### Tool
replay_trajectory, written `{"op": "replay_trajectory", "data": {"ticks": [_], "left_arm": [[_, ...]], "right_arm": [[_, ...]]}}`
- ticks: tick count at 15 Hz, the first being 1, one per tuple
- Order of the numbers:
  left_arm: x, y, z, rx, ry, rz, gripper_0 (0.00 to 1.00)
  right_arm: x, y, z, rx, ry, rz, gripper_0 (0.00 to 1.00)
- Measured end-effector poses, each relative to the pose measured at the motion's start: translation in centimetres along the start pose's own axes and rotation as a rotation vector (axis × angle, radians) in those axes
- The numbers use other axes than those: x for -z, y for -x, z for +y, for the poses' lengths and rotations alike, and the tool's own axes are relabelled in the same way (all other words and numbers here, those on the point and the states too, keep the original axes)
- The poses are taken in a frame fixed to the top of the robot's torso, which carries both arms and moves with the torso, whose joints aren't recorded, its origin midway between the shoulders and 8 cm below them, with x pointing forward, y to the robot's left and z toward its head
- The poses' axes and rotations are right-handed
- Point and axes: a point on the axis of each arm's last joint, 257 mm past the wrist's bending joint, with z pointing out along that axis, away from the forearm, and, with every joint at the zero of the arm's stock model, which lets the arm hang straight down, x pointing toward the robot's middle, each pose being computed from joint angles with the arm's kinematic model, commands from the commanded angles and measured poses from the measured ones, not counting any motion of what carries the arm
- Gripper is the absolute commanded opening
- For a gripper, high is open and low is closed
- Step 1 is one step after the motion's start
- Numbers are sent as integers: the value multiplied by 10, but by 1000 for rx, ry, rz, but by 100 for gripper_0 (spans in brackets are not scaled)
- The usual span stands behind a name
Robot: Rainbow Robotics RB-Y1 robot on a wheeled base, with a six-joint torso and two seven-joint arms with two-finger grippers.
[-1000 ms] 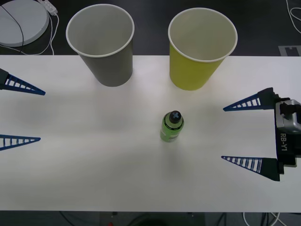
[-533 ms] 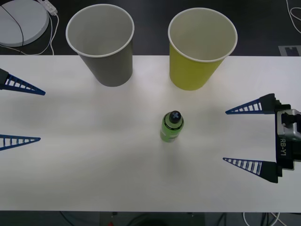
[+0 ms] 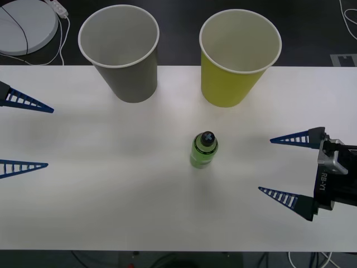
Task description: Put the can into the green bin and the plastic bottle into the gray bin
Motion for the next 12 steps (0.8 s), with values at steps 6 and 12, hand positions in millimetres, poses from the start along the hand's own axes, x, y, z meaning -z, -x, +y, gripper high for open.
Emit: {"op": "replay_trajectory", "data": {"ticks": [6, 12], "left_arm": [[0, 0, 0, 0, 0, 0, 100], [0, 0, 0, 0, 0, 0, 100]], "right_arm": [[-26, -16, 12, -119, -104, -28, 100], [-47, -17, 26, -260, -149, -73, 100]]}}
